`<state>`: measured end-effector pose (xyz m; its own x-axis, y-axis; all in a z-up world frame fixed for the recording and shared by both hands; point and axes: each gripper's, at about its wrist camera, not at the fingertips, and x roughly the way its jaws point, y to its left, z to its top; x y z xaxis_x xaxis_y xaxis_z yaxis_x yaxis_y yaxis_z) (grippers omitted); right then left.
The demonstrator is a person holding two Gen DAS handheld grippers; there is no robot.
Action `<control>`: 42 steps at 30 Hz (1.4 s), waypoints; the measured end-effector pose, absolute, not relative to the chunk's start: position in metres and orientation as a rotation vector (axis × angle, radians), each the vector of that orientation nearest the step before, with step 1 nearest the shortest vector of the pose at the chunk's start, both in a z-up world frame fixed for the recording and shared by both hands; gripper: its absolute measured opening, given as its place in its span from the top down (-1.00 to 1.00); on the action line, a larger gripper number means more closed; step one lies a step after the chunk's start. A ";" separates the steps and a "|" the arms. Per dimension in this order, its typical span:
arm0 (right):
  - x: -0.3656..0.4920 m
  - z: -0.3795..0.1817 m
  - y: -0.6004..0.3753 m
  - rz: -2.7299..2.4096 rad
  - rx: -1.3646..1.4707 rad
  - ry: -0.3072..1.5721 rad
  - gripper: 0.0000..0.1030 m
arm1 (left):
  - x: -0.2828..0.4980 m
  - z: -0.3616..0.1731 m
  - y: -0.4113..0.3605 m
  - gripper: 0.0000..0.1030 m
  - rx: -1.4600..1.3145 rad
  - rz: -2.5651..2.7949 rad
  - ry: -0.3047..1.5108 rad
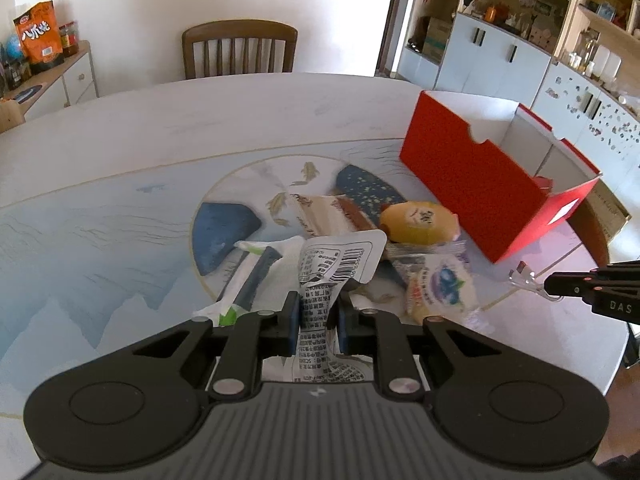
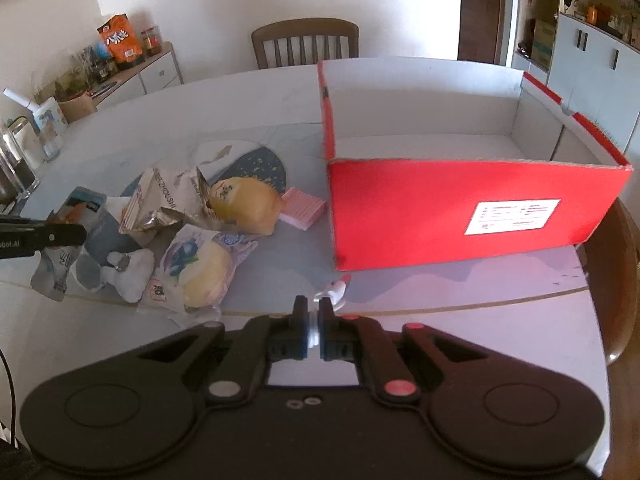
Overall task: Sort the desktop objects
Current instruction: 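Grasp the white printed wrapper with the left tool while the right tool grasps the white cable, then carry the white wrapper and white cable over the red box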
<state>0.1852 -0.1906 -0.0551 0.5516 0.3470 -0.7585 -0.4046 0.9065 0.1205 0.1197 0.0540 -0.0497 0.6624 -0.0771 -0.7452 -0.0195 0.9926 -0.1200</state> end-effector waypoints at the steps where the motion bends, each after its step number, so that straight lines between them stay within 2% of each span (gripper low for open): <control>1: 0.185 -0.054 -0.193 0.444 -0.070 0.878 0.92 | 0.119 -0.048 0.052 0.68 -0.125 -0.037 0.845; 20: 0.184 0.005 -0.247 0.464 -0.008 0.763 0.92 | 0.125 -0.008 -0.001 0.68 -0.125 -0.124 0.770; 29: 0.213 0.031 -0.272 0.477 -0.034 0.698 0.92 | 0.144 0.012 -0.034 0.68 -0.106 -0.161 0.735; 42: 0.266 0.041 -0.295 0.511 -0.047 0.647 0.92 | 0.202 0.025 -0.098 0.68 -0.017 -0.224 0.701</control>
<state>0.2657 -0.2951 0.0413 0.6789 0.4403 -0.5876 -0.4690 0.8758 0.1144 0.2015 -0.0980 0.0255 0.7412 -0.2102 -0.6375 0.1990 0.9758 -0.0903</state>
